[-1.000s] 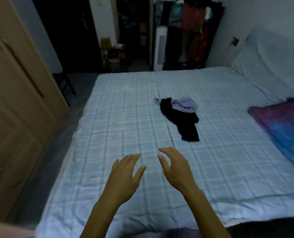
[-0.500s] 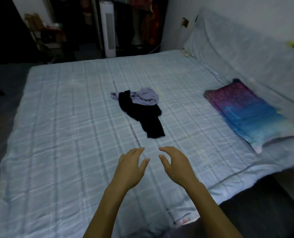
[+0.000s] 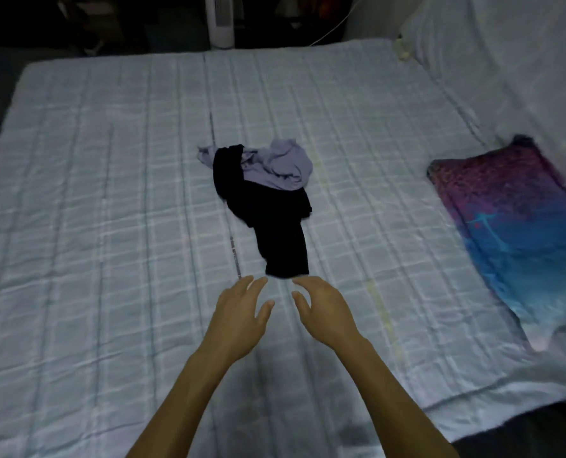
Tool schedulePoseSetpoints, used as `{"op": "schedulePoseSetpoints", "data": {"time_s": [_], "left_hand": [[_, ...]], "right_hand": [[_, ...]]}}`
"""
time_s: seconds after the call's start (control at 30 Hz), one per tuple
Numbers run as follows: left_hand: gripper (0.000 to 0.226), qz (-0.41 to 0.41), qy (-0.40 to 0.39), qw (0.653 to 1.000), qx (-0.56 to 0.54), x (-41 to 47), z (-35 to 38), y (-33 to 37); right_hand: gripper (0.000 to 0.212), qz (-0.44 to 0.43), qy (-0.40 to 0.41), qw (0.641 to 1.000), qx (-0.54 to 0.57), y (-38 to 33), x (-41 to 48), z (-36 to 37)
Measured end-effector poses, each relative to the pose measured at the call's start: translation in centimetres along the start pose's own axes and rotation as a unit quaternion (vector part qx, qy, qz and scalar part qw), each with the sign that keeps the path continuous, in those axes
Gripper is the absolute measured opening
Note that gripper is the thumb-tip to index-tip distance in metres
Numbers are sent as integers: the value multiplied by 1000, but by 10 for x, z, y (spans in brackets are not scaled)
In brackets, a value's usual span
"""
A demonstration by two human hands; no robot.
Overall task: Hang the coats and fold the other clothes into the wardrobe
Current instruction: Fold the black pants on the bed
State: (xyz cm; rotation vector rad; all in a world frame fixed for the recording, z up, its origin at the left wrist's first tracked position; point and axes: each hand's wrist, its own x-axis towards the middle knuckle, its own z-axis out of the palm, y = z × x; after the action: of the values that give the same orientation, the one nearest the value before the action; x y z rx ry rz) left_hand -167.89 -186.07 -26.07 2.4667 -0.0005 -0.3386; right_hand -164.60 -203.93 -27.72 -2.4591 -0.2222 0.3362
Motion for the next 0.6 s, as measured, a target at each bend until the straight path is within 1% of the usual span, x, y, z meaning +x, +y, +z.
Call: {"op": "schedulePoseSetpoints", "data": {"time_s": [0.1,0.27,0.4,0.47,0.53,0.6], "left_hand": [[52,-7,-15,1000,9,57,25,9],[49,-19,-18,999,39,140,60,-4],[47,-25,-23,996,81,196,75,-28],[46,-24,-23,996,87,221,82,-37],[45,-14,-23,996,84,237,89,-42],[45,-6,-26,997,75,245,97,-49]], "right_hand": [[35,-18,-20,1000,-6,43,70,3],[36,-10,-37,999,-34,103,196,37],[48,-1,-39,996,-78,131,280,63],[55,13,-24,995,-96,141,313,71],[62,36,-1,995,-91,150,343,79],[70,79,0,994,-72,161,367,89]]}}
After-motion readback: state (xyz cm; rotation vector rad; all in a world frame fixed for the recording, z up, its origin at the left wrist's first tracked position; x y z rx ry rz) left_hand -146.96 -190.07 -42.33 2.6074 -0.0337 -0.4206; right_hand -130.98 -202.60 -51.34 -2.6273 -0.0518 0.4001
